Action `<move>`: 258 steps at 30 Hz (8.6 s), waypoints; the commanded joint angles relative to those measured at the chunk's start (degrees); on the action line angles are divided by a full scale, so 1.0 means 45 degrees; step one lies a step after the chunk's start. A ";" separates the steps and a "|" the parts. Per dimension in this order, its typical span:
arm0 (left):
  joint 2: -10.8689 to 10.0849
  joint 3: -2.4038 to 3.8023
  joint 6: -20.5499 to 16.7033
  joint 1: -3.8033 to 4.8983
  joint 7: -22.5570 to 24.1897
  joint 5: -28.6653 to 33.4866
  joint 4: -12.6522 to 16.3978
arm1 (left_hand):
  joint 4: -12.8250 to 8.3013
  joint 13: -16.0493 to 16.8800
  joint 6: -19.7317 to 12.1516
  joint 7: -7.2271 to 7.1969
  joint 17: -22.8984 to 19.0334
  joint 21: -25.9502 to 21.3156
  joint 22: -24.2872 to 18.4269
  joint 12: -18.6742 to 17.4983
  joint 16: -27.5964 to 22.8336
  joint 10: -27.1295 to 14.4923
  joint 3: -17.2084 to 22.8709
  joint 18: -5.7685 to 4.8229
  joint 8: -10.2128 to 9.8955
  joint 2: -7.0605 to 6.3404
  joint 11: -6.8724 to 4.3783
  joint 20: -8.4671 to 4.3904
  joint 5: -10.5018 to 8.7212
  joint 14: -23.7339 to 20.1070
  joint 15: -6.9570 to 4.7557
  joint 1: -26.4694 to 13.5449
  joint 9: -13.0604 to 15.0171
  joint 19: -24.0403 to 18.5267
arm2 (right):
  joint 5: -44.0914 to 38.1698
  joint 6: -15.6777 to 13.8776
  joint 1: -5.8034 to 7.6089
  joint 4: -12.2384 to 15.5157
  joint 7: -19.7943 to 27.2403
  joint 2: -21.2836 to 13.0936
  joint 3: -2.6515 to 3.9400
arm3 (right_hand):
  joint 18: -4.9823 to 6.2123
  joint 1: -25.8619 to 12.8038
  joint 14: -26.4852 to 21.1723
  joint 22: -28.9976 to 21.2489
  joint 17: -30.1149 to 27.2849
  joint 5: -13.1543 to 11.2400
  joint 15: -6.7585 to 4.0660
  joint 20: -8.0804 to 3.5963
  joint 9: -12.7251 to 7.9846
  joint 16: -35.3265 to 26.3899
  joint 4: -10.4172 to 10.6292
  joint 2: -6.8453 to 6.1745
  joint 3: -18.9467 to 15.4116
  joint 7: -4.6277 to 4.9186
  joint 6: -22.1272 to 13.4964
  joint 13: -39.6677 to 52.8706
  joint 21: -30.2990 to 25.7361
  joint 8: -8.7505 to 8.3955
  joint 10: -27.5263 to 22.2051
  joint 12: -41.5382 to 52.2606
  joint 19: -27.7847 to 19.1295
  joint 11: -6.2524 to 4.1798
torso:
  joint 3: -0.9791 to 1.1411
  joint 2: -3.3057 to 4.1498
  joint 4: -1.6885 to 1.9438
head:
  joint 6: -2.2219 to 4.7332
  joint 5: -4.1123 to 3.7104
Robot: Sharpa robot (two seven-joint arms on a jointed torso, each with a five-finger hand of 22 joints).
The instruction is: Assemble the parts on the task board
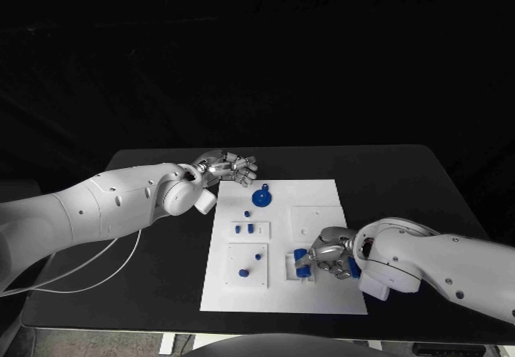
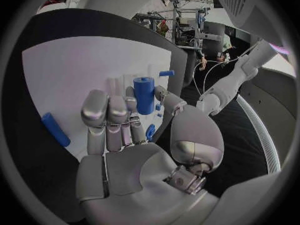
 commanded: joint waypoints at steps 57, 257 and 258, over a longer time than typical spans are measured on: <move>-0.0047 0.0007 0.0240 0.0006 -0.0055 0.0081 0.0086 | -0.0007 -0.0025 -0.0116 0.0010 0.0050 -0.0062 0.0081 0.0017 -0.0064 -0.0049 0.0175 0.0180 0.0078 -0.0072 0.0057 0.0011 -0.0147 0.0059 0.0057 -0.0231 -0.0037 0.0090 | -0.0978 0.0583 -0.0124 -0.0480 -0.0293 0.0542 -0.0097 | 0.1713 -0.1717 -0.0143 0.0111 0.0125 -0.0131 -0.0086 -0.0186 0.0056 -0.0138 -0.0072 -0.0427 -0.2191 0.0109 -0.0280 0.0141 -0.0092 -0.0241 -0.0192 -0.0227 -0.0220 0.0034 | 0.0022 0.0002 -0.0015 | -0.0180 0.0182; -0.0184 0.0000 0.0416 0.0008 -0.0250 0.0067 0.0001 | 0.0006 -0.0049 -0.0104 -0.0017 0.0296 -0.0299 0.0438 0.0092 -0.0260 -0.0013 0.0518 0.0233 0.0237 -0.0490 0.0025 -0.0026 -0.4429 0.0175 0.0021 -0.1142 -0.0154 0.0285 | -0.3202 0.0866 -0.0304 -0.0775 0.0532 -0.2378 -0.0142 | 0.1713 0.1198 0.0112 0.0066 0.0266 -0.0123 -0.0042 0.0257 0.0421 -0.0368 -0.0630 0.1439 0.1235 0.0003 0.0274 0.0539 0.0011 -0.0374 0.0428 -0.0381 -0.0069 -0.0004 | 0.0019 0.0001 -0.0001 | -0.0115 -0.0566; -0.0184 0.0000 0.0419 0.0008 -0.0253 0.0065 0.0002 | 0.0006 -0.0049 -0.0105 -0.0017 0.0296 -0.0300 0.0438 0.0091 -0.0261 -0.0014 0.0518 0.0233 0.0237 -0.0490 0.0026 -0.0026 -0.4430 0.0174 0.0021 -0.1142 -0.0154 0.0285 | -0.3126 0.0867 -0.0304 -0.0771 0.0522 -0.2414 -0.0141 | 0.1713 0.1179 0.0113 0.0069 0.0266 -0.0123 -0.0046 0.0263 0.0421 -0.0366 -0.0643 0.1461 0.1285 -0.0003 0.0297 0.0542 0.0019 -0.0367 0.0438 -0.0379 -0.0066 -0.0009 | 0.0019 0.0001 -0.0001 | -0.0115 -0.0566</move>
